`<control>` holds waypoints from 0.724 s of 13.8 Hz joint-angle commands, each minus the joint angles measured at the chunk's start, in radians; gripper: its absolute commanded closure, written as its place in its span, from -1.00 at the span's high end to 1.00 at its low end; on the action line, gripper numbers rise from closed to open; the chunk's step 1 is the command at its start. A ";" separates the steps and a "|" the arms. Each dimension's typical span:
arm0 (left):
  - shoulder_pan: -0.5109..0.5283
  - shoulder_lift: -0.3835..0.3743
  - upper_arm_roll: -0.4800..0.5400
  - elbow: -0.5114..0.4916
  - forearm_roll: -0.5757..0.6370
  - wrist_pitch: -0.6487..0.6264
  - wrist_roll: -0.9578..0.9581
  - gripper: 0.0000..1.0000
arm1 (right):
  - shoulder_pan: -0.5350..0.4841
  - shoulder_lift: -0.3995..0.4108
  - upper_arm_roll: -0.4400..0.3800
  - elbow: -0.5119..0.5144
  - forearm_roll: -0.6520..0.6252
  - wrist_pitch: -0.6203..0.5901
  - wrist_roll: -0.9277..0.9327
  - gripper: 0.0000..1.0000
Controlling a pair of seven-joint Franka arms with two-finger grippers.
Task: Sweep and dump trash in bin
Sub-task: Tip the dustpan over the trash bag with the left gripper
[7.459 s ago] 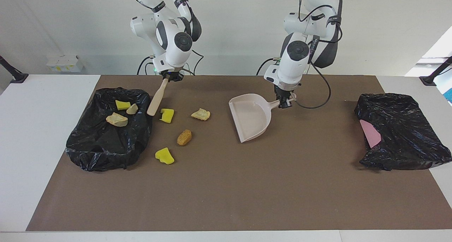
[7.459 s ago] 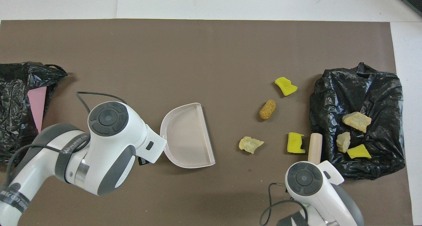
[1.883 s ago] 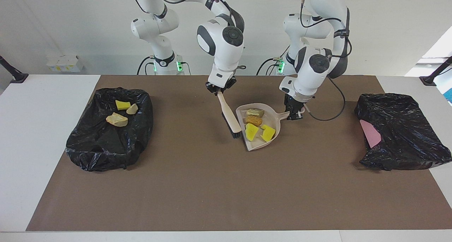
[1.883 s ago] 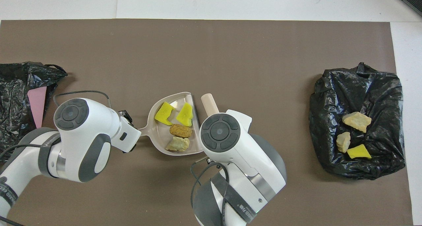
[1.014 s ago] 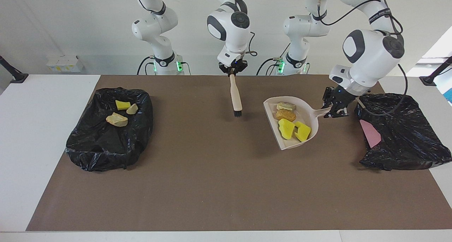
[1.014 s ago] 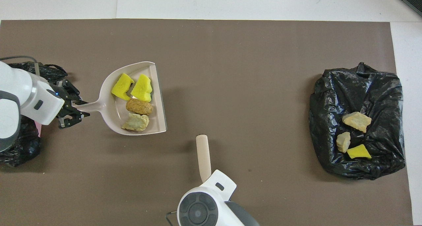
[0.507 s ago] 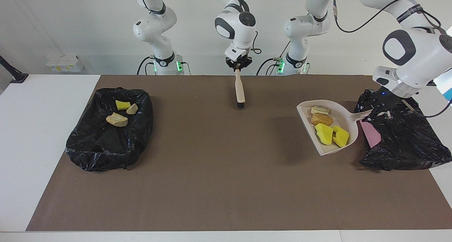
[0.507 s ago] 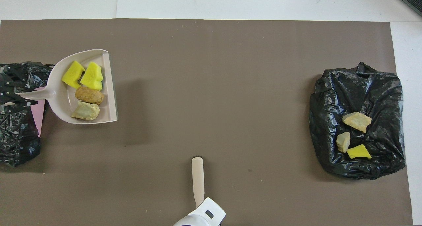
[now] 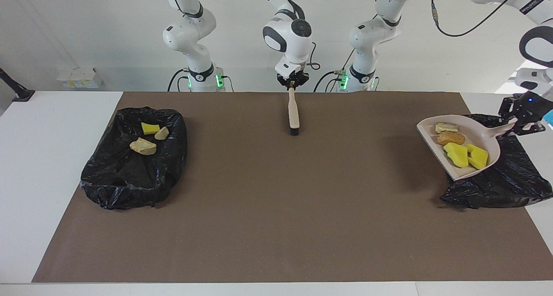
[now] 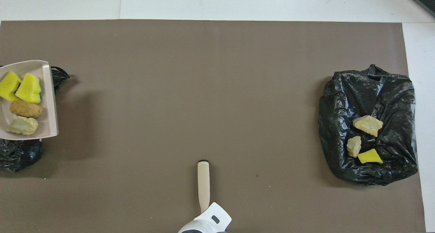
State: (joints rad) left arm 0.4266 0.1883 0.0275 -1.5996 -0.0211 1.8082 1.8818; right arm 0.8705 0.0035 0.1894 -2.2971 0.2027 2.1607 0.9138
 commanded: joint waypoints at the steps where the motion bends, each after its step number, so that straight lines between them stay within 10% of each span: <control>1: 0.052 0.086 -0.012 0.159 0.080 -0.035 0.039 -1.00 | 0.001 -0.010 -0.002 -0.028 0.038 0.028 -0.001 -0.29; 5: 0.052 0.115 0.000 0.198 0.246 0.055 0.050 -1.00 | -0.008 -0.002 -0.004 -0.022 0.037 0.030 -0.010 0.16; 8: 0.026 0.115 -0.001 0.176 0.427 0.127 0.031 -1.00 | -0.040 0.038 -0.005 0.037 0.024 0.024 -0.006 0.96; 10: 0.004 0.106 -0.001 0.114 0.559 0.192 -0.007 -1.00 | -0.091 0.015 -0.010 0.044 0.015 0.016 -0.039 1.00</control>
State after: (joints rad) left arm 0.4579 0.2966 0.0173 -1.4487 0.4385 1.9447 1.9135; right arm 0.8311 0.0159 0.1794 -2.2792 0.2143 2.1749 0.9116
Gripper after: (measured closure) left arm 0.692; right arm 0.172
